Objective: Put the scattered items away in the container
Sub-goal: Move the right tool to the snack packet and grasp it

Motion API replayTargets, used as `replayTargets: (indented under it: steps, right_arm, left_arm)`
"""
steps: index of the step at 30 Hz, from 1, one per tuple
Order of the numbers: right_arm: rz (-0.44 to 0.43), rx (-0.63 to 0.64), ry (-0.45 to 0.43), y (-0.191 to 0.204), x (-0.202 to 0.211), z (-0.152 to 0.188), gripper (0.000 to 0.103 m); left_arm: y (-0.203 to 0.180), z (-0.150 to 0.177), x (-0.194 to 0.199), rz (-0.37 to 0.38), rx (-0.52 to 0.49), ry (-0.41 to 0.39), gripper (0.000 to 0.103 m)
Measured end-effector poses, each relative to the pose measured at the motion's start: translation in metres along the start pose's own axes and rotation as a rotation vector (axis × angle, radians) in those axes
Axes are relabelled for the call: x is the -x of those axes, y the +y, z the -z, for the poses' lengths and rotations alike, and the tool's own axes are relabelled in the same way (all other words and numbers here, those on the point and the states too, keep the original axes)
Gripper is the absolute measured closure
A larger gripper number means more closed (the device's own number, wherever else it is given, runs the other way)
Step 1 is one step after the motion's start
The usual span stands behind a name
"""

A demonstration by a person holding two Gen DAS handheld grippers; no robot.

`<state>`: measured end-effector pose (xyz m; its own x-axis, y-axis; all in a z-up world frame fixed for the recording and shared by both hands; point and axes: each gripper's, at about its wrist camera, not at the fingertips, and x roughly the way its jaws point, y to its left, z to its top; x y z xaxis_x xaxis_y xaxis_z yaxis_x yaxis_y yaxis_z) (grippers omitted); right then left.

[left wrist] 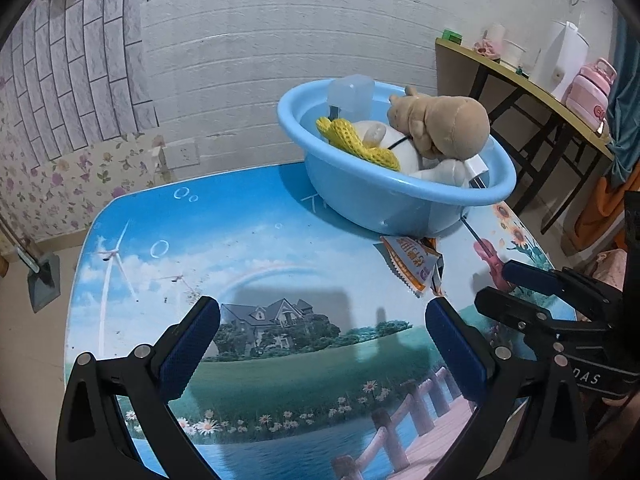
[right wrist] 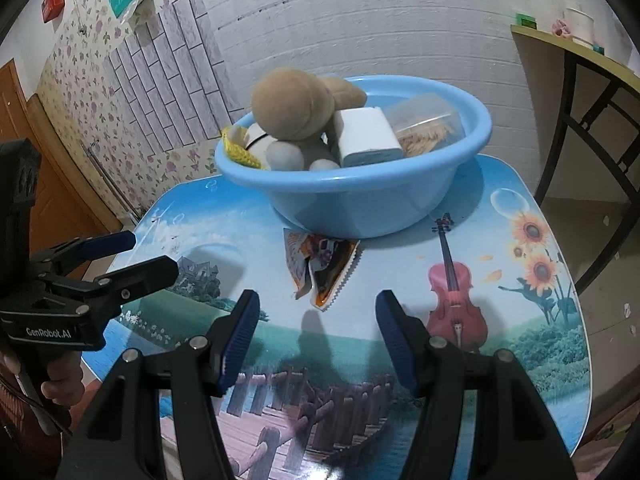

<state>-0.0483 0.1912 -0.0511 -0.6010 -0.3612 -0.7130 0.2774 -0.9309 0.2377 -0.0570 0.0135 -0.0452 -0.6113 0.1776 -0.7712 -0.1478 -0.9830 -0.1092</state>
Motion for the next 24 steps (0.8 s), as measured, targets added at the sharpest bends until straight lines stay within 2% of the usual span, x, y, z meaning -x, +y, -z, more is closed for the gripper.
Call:
replayTargets:
  steps: [14,24]
  right_arm:
    - [-0.002,0.03,0.048,0.009,-0.034,-0.005,0.042]
    - [0.019,0.029,0.093,0.011,-0.066,-0.018,0.042]
  left_arm:
    - [0.019,0.009,0.002,0.078,0.013,-0.095,0.0]
    - [0.024,0.007,-0.005,0.05,-0.021,-0.127,0.0]
